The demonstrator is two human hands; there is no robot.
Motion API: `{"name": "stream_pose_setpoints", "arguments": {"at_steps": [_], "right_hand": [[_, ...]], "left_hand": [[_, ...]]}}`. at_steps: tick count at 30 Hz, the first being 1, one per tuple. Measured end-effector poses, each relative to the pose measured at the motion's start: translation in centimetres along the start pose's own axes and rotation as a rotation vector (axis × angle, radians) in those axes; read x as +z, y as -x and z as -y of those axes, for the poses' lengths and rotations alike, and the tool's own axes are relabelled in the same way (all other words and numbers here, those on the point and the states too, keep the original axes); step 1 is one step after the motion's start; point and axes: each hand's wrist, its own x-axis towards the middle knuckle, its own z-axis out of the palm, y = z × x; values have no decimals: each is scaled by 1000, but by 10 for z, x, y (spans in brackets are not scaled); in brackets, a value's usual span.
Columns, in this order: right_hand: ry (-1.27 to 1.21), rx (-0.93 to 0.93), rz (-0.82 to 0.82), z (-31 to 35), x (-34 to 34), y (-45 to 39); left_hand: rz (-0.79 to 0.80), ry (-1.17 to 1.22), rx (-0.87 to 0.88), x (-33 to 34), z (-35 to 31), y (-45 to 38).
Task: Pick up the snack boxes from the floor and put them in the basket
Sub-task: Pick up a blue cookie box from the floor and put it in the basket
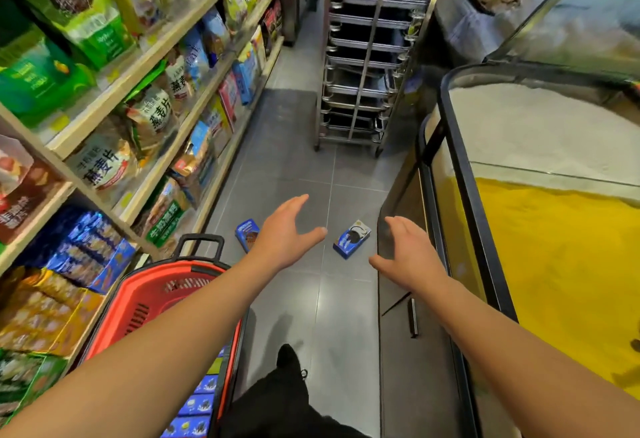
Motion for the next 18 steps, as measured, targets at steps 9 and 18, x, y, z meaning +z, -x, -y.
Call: {"name": "stream_pose_setpoints", "arguments": {"at_steps": [9,18], "right_hand": [[-27,82,81,-9,-5,-121],[-14,123,213,-75,25,-256]], "left_hand": [[92,9,-64,5,9,-126],[189,-35,-151,57,16,-255]]}}
